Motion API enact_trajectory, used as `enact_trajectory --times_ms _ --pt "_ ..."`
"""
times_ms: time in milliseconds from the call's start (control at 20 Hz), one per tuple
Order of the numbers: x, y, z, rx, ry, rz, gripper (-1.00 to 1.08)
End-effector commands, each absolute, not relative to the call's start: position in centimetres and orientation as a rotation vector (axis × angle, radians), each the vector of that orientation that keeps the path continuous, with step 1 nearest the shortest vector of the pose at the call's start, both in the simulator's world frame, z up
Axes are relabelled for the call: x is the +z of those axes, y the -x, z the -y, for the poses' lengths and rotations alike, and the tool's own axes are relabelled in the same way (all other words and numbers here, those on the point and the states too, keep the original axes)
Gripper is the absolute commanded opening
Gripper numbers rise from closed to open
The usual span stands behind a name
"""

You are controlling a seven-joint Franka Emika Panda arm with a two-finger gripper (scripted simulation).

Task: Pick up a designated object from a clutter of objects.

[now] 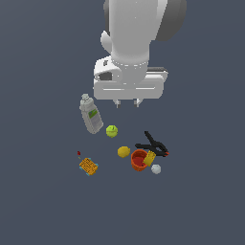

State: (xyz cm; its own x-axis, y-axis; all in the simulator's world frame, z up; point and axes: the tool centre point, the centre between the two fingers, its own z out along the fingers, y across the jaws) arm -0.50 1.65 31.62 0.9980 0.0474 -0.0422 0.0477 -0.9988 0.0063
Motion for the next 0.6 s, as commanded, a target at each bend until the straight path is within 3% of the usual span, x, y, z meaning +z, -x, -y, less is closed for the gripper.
enact_trajectory --times_ms 0,550 --pt "31.6 0.5 -1.6 -0.067 -3.132 -0.079 0.28" --pt "29.9 -1.4 -2.3 -0.133 -3.064 -0.309 0.28"
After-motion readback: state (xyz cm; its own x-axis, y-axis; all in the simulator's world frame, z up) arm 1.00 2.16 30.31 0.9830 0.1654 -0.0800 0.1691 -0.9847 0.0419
